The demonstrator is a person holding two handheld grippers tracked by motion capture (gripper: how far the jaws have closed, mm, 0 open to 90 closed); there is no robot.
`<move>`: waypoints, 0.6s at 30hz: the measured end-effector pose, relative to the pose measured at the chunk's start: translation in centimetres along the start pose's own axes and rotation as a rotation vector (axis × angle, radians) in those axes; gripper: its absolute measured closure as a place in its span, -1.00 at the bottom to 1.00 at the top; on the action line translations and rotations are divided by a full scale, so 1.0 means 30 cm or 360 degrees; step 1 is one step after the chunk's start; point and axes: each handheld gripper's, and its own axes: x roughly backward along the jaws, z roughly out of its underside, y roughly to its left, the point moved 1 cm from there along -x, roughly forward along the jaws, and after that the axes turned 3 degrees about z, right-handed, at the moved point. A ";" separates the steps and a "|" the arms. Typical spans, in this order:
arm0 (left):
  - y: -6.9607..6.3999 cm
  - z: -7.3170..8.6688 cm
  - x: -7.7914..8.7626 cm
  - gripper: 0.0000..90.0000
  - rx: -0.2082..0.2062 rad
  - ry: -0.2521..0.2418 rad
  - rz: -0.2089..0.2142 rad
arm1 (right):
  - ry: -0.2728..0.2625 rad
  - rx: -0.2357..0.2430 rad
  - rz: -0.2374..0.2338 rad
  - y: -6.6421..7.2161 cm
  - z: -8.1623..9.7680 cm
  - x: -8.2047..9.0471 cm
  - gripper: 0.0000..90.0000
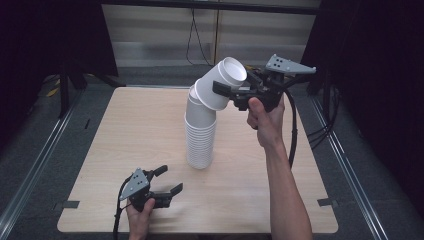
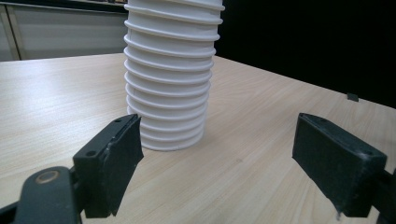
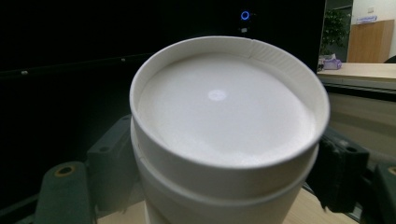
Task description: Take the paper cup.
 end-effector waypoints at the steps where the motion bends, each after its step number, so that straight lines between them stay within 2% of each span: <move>1: 0.000 0.000 0.000 -0.65 0.0000 0.0000 0.0000 | -0.0007 0.0001 0.0006 0.000 -0.001 0.007 -0.52; 11: -0.002 0.000 -0.002 -0.65 0.0017 -0.0009 -0.0008 | -0.0030 -0.0018 0.0044 -0.021 0.009 0.090 -0.52; 14: -0.009 -0.001 -0.006 -0.65 -0.0024 0.0020 -0.0024 | -0.0039 -0.0028 0.0052 -0.026 0.021 0.111 -0.52; 17: -0.011 -0.001 -0.008 -0.65 -0.0010 0.0026 -0.0028 | -0.0044 -0.0023 0.0056 -0.022 0.031 0.127 -0.52; 18: -0.007 -0.002 -0.006 -0.65 -0.0028 0.0023 -0.0019 | -0.0047 -0.0022 0.0056 -0.021 0.033 0.132 -0.52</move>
